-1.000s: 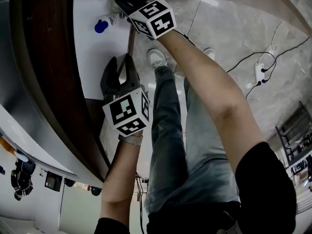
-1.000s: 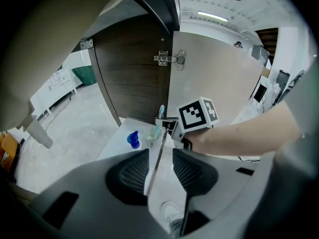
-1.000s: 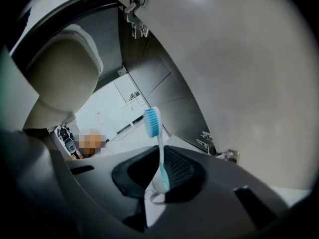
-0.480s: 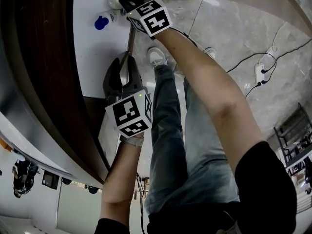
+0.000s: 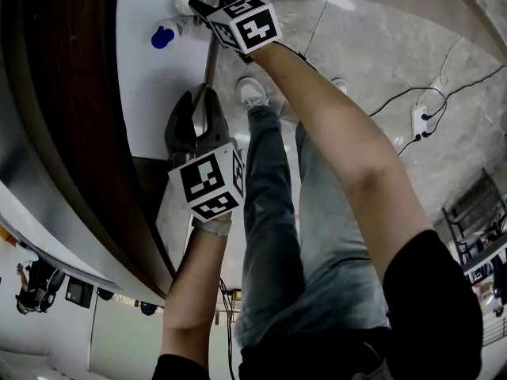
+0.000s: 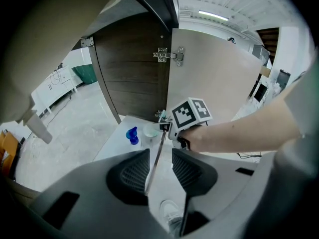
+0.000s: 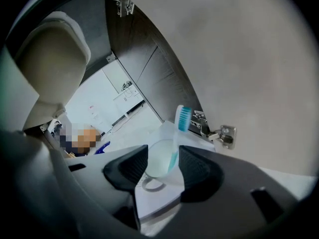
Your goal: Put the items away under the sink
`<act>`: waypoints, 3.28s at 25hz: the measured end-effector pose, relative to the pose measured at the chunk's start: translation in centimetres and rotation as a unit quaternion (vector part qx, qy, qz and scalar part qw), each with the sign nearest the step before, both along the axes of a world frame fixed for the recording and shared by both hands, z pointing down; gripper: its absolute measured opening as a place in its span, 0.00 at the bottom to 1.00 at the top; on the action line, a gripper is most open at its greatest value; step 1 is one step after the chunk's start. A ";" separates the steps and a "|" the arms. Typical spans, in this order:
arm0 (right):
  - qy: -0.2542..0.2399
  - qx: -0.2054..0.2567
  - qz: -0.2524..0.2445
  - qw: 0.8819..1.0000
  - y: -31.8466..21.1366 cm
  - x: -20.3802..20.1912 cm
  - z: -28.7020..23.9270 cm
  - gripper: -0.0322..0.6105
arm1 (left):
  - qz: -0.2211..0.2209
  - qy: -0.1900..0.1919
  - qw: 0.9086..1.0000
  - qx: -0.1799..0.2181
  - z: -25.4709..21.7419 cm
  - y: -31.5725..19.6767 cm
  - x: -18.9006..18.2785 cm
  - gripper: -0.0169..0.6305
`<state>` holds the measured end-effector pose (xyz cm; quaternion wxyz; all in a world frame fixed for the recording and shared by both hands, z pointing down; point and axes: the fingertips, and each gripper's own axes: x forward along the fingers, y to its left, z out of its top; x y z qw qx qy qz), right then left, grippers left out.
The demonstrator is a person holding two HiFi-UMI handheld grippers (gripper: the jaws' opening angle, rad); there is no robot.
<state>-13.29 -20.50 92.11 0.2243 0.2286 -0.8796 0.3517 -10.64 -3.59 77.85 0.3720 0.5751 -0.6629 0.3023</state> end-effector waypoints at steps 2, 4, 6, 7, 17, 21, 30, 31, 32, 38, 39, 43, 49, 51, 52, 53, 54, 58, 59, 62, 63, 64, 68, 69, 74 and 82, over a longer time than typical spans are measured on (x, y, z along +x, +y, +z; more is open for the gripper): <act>0.004 -0.011 0.000 1.000 0.2 0.4 0.3 0.38 | -0.001 -0.001 1.000 0.001 -0.1 -0.1 0.1 0.26; 0.006 -0.022 0.002 1.000 0.3 0.9 0.3 0.39 | -0.004 -0.002 1.000 0.005 -0.4 -0.2 0.3 0.25; 0.004 -0.026 0.006 1.000 0.3 1.6 -0.2 0.39 | -0.006 -0.002 1.000 0.010 -0.8 -0.3 0.5 0.24; 0.001 -0.026 0.007 1.000 0.4 2.0 -0.7 0.39 | -0.006 -0.001 1.000 0.012 -0.9 -0.3 0.7 0.24; -0.026 -0.013 0.000 1.000 1.8 7.5 -7.7 0.39 | 0.011 0.018 0.999 0.041 -3.6 -1.1 2.8 0.23; -0.038 -0.013 0.005 0.999 1.9 10.1 -11.5 0.35 | 0.017 0.063 0.995 0.073 -5.6 -2.6 4.8 0.17; -0.079 0.021 0.040 0.996 3.0 16.0 -22.3 0.14 | 0.067 0.137 0.983 0.105 -11.2 -4.4 10.6 0.06; -0.082 0.026 0.044 0.995 3.2 16.6 -23.6 0.13 | 0.079 0.140 0.981 0.108 -12.1 -4.5 11.2 0.06; -0.083 0.031 0.046 0.995 3.5 17.2 -24.9 0.13 | 0.093 0.144 0.979 0.111 -13.0 -4.5 11.9 0.06; -0.087 0.052 0.065 0.993 4.8 20.9 -32.7 0.12 | 0.153 0.188 0.960 0.139 -19.1 -4.5 15.3 0.06; -0.088 0.054 0.070 0.992 5.0 21.6 -34.2 0.12 | 0.159 0.192 0.958 0.141 -20.2 -4.4 15.7 0.06; -0.088 0.073 0.084 0.990 5.5 24.2 -40.3 0.12 | 0.179 0.181 0.955 0.151 -25.1 -4.3 16.7 0.06; -0.097 0.106 0.104 0.984 6.1 27.3 -49.4 0.12 | 0.172 0.164 0.950 0.203 -33.5 -6.4 17.0 0.06; -0.096 0.116 0.111 0.982 6.4 28.2 -52.2 0.12 | 0.165 0.168 0.948 0.212 -36.1 -6.6 16.9 0.06; -0.095 0.120 0.116 0.981 6.6 28.8 -53.5 0.12 | 0.165 0.168 0.947 0.217 -37.4 -6.6 16.9 0.06; -0.094 0.122 0.121 0.981 6.8 29.3 -54.7 0.12 | 0.169 0.166 0.946 0.221 -38.6 -6.6 16.9 0.06; -0.093 0.123 0.127 0.980 7.0 29.8 -55.7 0.12 | 0.174 0.165 0.944 0.226 -39.9 -6.6 17.0 0.06; -0.089 0.137 0.141 0.976 7.3 31.2 -59.9 0.12 | 0.200 0.161 0.933 0.254 -44.5 -6.9 17.7 0.06; -0.089 0.142 0.142 0.975 7.4 31.6 -61.0 0.12 | 0.206 0.156 0.930 0.261 -45.5 -6.9 18.0 0.06; -0.092 0.162 0.147 0.971 7.7 32.4 -64.3 0.12 | 0.225 0.152 0.921 0.279 -48.3 -7.1 18.8 0.06; -0.095 0.169 0.150 0.969 7.8 32.7 -65.3 0.12 | 0.235 0.156 0.916 0.285 -49.2 -7.2 19.2 0.06; -0.099 0.176 0.154 0.967 7.8 33.0 -66.4 0.12 | 0.245 0.160 0.911 0.290 -50.1 -7.3 19.6 0.06; -0.106 0.204 0.163 0.959 8.0 33.7 -70.0 0.12 | 0.267 0.173 0.897 0.307 -53.5 -8.0 20.0 0.06; -0.105 0.211 0.162 0.958 8.2 33.8 -70.7 0.12 | 0.266 0.181 0.895 0.310 -54.4 -8.2 19.9 0.06; -0.103 0.233 0.159 0.954 9.7 34.4 -73.1 0.12 | 0.259 0.241 0.875 0.330 -58.6 -8.4 19.8 0.06; -0.112 0.259 0.179 0.942 9.4 36.6 -77.1 0.12 | 0.294 0.227 0.853 0.367 -63.4 -8.7 21.4 0.06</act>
